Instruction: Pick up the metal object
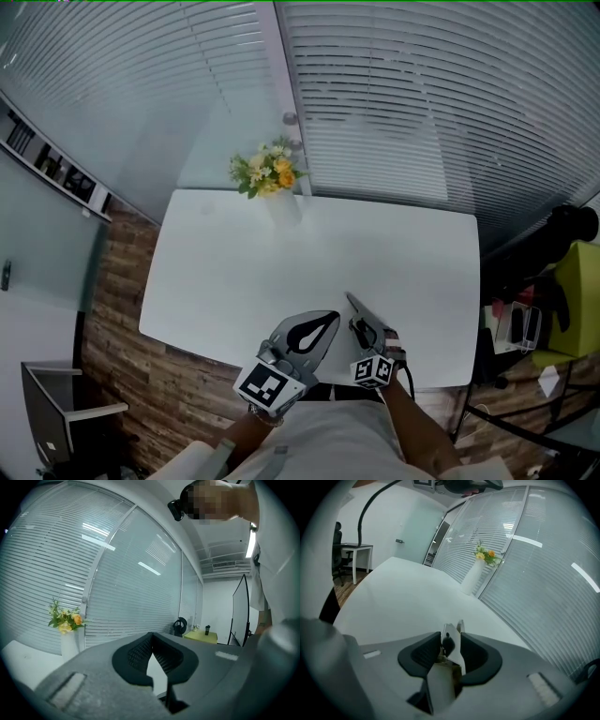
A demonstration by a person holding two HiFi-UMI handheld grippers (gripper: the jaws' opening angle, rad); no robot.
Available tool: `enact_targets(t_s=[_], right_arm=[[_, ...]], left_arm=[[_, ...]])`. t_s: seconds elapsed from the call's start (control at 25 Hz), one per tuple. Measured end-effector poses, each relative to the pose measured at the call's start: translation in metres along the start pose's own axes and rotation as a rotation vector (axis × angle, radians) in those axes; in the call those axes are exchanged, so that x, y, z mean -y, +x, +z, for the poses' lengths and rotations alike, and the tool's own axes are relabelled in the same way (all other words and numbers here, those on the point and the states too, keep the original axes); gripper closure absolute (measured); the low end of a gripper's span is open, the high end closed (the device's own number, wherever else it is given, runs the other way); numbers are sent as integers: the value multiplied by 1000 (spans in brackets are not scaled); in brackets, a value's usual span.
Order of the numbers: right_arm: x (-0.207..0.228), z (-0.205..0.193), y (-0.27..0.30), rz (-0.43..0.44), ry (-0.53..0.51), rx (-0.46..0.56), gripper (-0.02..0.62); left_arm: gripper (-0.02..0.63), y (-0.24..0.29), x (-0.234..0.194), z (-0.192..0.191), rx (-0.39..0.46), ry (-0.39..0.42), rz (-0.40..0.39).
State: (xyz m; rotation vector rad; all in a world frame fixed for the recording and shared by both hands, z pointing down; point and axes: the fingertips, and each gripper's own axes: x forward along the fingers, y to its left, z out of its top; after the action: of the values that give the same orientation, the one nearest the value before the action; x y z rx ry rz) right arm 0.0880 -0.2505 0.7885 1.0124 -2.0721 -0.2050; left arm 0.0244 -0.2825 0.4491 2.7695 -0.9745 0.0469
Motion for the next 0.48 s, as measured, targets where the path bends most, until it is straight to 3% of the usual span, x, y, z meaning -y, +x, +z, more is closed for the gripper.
enact_targets(t_s=[0.48], right_arm=[[20,12,-7,-37,20,17,553]], left_arm=[[604,3,2,4,7,3,1]])
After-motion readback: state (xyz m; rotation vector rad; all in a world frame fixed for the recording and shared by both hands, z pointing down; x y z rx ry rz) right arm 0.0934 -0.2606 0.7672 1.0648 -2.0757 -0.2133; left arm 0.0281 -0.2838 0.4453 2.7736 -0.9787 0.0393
